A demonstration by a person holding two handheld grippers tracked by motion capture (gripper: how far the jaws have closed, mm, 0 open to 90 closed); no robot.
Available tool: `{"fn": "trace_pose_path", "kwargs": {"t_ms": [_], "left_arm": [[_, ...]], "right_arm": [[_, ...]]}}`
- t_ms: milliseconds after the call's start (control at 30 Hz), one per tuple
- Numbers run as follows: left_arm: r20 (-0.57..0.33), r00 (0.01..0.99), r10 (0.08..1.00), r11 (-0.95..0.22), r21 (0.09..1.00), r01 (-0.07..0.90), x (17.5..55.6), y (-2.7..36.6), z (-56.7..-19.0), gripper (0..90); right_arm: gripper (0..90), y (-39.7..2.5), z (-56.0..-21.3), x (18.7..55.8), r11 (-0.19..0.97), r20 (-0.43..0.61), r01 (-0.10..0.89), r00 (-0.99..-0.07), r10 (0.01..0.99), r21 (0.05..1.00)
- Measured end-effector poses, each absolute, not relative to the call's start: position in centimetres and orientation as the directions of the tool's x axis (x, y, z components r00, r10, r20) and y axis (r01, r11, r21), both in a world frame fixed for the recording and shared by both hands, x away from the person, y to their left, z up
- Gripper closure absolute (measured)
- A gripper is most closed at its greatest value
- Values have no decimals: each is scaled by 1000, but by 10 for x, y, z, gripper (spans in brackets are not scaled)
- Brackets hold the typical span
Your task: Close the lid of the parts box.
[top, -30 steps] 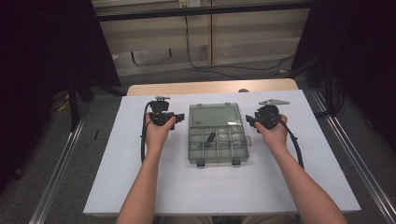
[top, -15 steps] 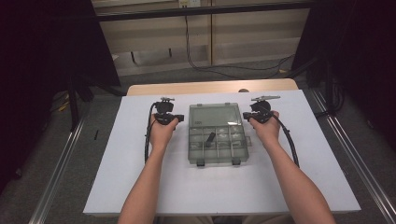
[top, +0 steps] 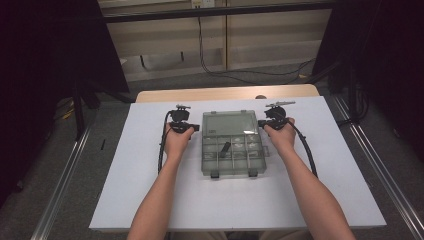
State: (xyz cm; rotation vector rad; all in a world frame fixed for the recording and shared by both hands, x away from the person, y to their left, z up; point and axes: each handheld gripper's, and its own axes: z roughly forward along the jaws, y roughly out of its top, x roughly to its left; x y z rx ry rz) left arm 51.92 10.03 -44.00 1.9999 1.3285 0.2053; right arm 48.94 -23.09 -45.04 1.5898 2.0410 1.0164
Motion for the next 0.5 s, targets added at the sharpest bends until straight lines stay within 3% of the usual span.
{"fn": "trace_pose_path", "kwargs": {"t_ms": [500], "left_arm": [[-265,426,865,-191,612,768,531,91,-451,900]], "right_arm": [[900,-232,-461,502,97,168,708,-295,940,699]]}}
